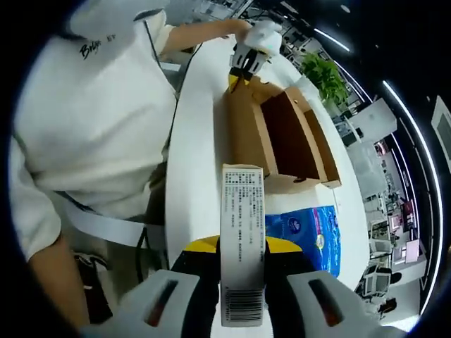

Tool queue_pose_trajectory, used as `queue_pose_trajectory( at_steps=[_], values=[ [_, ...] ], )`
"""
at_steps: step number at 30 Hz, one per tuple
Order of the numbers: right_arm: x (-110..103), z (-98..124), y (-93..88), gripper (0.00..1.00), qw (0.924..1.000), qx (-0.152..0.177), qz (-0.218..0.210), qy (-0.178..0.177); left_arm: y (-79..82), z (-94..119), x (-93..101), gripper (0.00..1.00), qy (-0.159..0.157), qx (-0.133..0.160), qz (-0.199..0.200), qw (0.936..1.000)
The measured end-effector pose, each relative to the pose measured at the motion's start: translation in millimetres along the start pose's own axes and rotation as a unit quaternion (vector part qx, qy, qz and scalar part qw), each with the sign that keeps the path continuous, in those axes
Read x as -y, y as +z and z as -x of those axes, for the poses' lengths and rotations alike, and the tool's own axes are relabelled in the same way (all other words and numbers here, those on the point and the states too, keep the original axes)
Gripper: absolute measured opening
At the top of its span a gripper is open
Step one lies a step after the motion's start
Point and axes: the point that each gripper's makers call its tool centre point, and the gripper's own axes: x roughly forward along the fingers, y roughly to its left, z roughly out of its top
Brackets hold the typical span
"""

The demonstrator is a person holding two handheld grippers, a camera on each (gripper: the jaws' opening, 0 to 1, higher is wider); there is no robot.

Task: Operate the shoe box by opening the lid, removing the specified soft item, and placing it in the target area until the item is outside and the box remains undamaged.

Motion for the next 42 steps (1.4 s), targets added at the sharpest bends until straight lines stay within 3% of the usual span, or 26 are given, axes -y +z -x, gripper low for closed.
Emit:
queue_pose_trajectory(
  at_steps=[10, 16, 23, 42],
  values=[
    [-9, -15, -18.1, 0.21, 0.999, -0.02, -0.024, 0.031, 0.0, 0, 0.2, 0.01, -0.001, 0.002, -0.002, 1.0],
    [-7, -25, -27.6, 0.21, 0.999, -0.029, 0.008, 0.033, 0.2, 0, 0.2, 0.01, -0.001, 0.002, -0.002, 1.0],
    [-8, -39, -39.3, 0.21, 0.9982, -0.041, -0.002, 0.042, 0.4, 0, 0.1, 0.01, 0.001, 0.005, -0.005, 1.0],
    [-4, -55, -53.4, 0.21, 0.9981, -0.05, 0.021, 0.03, -0.6, 0, -0.1, 0.01, 0.001, 0.004, -0.004, 1.0]
  ],
)
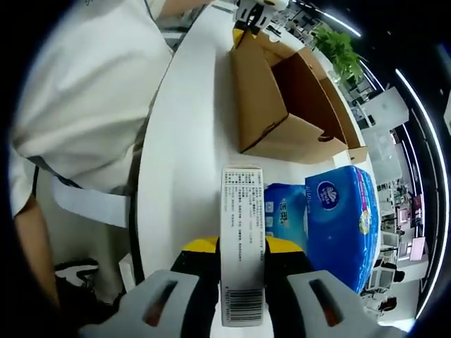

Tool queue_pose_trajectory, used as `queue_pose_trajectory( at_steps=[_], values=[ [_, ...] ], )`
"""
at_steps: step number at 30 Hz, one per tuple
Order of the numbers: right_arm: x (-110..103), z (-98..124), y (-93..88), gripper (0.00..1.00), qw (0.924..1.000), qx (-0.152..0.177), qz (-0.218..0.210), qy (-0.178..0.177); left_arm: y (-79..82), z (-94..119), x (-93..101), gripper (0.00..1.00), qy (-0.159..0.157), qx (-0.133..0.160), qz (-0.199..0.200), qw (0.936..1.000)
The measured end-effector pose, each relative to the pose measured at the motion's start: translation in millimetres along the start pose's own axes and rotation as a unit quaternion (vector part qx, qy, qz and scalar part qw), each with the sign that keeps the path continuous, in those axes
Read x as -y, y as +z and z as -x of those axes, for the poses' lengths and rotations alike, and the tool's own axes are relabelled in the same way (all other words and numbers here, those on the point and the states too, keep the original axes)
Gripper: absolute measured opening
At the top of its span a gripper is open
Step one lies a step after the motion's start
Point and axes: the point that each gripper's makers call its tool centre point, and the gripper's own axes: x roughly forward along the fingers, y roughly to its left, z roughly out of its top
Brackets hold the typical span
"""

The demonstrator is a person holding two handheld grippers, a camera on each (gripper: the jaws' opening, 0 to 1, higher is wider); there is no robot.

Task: Operate the shoe box by opening the lid, removing the specified soft item, and placing it in the target area until the item is outside and the box remains undamaged.

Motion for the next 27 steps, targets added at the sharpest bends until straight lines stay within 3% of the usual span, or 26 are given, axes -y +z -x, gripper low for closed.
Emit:
queue_pose_trajectory(
  at_steps=[14, 27],
  values=[
    [0, -4, -3.0, 0.25, 1.0, 0.002, 0.005, -0.001, -0.2, 0, 0.0, 0.01, 0.001, 0.001, -0.001, 1.0],
    [14, 5, -1.0, 0.23, 0.9989, 0.01, 0.019, -0.042, -0.1, 0, -0.1, 0.02, 0.002, 0.002, -0.002, 1.0]
  ],
)
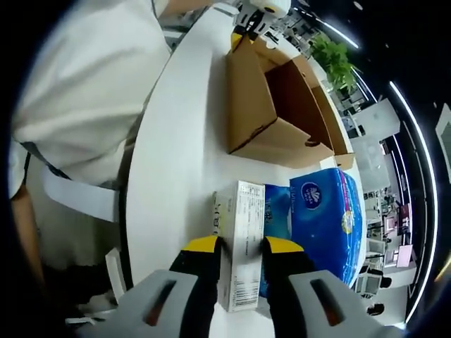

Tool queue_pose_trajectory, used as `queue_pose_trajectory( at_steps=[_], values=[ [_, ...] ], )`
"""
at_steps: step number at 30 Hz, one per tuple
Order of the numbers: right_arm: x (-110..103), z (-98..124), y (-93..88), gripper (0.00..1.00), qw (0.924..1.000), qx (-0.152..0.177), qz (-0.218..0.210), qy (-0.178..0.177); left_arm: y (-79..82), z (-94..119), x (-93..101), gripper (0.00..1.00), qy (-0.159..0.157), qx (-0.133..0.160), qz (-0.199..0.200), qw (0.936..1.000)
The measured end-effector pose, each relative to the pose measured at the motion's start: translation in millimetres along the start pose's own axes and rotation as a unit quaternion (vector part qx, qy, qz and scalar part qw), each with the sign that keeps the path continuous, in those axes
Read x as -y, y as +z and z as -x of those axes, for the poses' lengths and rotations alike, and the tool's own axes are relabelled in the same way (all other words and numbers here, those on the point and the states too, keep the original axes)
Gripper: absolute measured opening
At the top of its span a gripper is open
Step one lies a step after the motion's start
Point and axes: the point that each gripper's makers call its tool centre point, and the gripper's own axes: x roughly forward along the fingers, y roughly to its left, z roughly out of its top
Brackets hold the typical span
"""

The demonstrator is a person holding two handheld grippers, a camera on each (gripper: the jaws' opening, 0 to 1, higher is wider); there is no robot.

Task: Operate the shoe box by opening the lid, removing the specified soft item, and placing it in the target area until the item is outside and the box remains undamaged.

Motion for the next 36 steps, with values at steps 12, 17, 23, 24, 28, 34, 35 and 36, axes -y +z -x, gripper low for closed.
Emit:
queue_pose_trajectory(
  at_steps=[12, 17, 23, 24, 28, 34, 35, 36],
  values=[
    [14, 2, -0.4, 0.21, 0.9992, 0.009, 0.015, -0.035, 0.4, 0, 0.0, 0.02, 0.001, 0.001, -0.002, 1.0],
    [11, 1, -4.7, 0.19, 0.9994, -0.001, 0.013, -0.033, 0.5, 0, -0.1, 0.02, 0.001, 0.001, -0.002, 1.0],
    [11, 6, -17.8, 0.18, 0.9991, -0.013, 0.001, -0.041, 0.5, 0, -0.3, 0.02, 0.003, 0.002, -0.002, 1.0],
    [10, 7, -19.5, 0.18, 0.999, -0.013, 0.001, -0.042, 0.5, 0, -0.3, 0.02, 0.003, 0.002, -0.004, 1.0],
    [11, 12, -31.4, 0.18, 0.9986, -0.016, -0.016, -0.047, 0.6, 0, -0.2, 0.02, 0.002, 0.001, -0.004, 1.0],
    [11, 17, -49.2, 0.18, 0.9974, -0.028, -0.031, -0.059, 0.7, 0, 0.1, 0.02, 0.002, 0.002, -0.004, 1.0],
    [12, 17, -50.0, 0.18, 0.9971, -0.029, -0.033, -0.062, 0.6, 0, 0.1, 0.02, 0.002, 0.002, -0.004, 1.0],
    [12, 17, -50.4, 0.18, 0.9969, -0.026, -0.035, -0.065, 0.5, 0, 0.0, 0.02, 0.001, 0.001, -0.004, 1.0]
  ],
)
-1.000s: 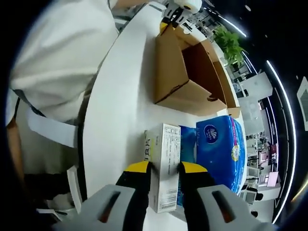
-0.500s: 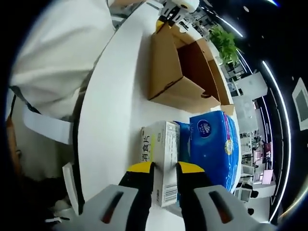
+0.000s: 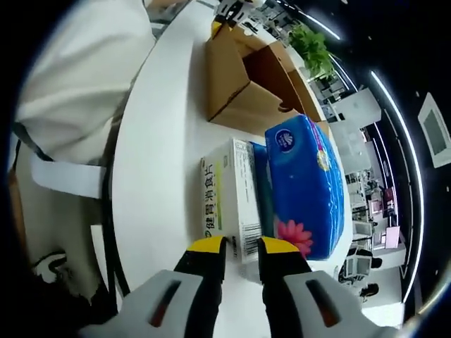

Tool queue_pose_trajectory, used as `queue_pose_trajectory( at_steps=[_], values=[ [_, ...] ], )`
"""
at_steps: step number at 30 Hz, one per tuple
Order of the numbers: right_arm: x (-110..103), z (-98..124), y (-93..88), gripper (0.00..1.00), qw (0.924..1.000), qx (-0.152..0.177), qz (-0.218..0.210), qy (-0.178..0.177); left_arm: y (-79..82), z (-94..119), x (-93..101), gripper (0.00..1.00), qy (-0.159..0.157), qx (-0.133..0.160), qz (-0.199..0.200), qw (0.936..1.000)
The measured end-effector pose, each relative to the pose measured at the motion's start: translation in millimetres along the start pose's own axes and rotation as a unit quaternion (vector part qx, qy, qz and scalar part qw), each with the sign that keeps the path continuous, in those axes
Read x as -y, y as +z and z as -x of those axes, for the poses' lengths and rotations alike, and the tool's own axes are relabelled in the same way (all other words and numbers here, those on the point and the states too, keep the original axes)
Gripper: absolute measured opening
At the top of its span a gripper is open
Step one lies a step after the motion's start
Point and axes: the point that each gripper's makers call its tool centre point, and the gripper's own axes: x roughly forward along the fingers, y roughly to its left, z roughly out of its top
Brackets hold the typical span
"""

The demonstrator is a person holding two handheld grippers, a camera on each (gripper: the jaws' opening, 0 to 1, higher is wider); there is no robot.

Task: Operate the shoe box by opening the lid, removing the specified soft item, and placing it in the target area until the item is outside and the box remains undamaged.

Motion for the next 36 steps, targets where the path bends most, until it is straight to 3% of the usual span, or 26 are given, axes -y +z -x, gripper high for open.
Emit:
queue_pose_trajectory(
  at_steps=[8, 12, 14, 15, 18, 21, 25, 28, 30, 31, 34, 36],
  values=[
    [0, 1, 2.9, 0.17, 0.9997, 0.022, -0.009, -0.005, 0.0, 0, 0.0, 0.02, 0.001, 0.0, 0.0, 1.0],
    [6, 5, 6.2, 0.18, 0.9984, 0.037, -0.038, -0.016, -0.1, 0, -0.2, 0.02, 0.0, 0.0, 0.001, 1.0],
    [9, 9, 15.9, 0.18, 0.9968, 0.066, -0.038, -0.023, -0.3, 0, -0.3, 0.02, 0.0, 0.0, 0.001, 1.0],
    [6, 15, 29.0, 0.18, 0.9935, 0.1, -0.051, -0.015, -0.4, 0, -0.4, 0.02, 0.0, 0.0, 0.001, 1.0],
    [13, 22, 44.1, 0.18, 0.9893, 0.136, -0.044, -0.028, -0.6, 0, -0.3, 0.02, -0.001, -0.001, 0.001, 1.0],
    [15, 27, 57.1, 0.18, 0.985, 0.159, -0.063, -0.025, -0.6, 0, -0.3, 0.02, -0.001, 0.0, 0.0, 1.0],
    [16, 45, 94.9, 0.17, 0.961, 0.249, -0.12, -0.005, -0.7, 0, -0.3, 0.02, -0.001, 0.001, -0.001, 1.0],
    [30, 56, 105.6, 0.17, 0.9549, 0.276, -0.101, -0.044, -0.6, 0, -0.1, 0.01, -0.002, 0.001, -0.002, 1.0],
    [43, 65, 113.4, 0.17, 0.942, 0.306, -0.118, -0.07, -0.6, 0, 0.1, 0.01, -0.002, 0.002, -0.004, 1.0],
    [52, 71, 117.7, 0.17, 0.9276, 0.329, -0.158, -0.079, -0.5, 0, 0.0, 0.01, -0.003, 0.003, -0.005, 1.0],
    [64, 82, 122.6, 0.16, 0.9031, 0.362, -0.217, -0.079, -0.3, 0, 0.1, 0.01, -0.005, 0.003, -0.008, 0.9999],
    [81, 96, 123.9, 0.15, 0.8836, 0.388, -0.232, -0.122, -0.1, 0, 0.3, 0.01, -0.006, 0.001, -0.007, 1.0]
  ],
)
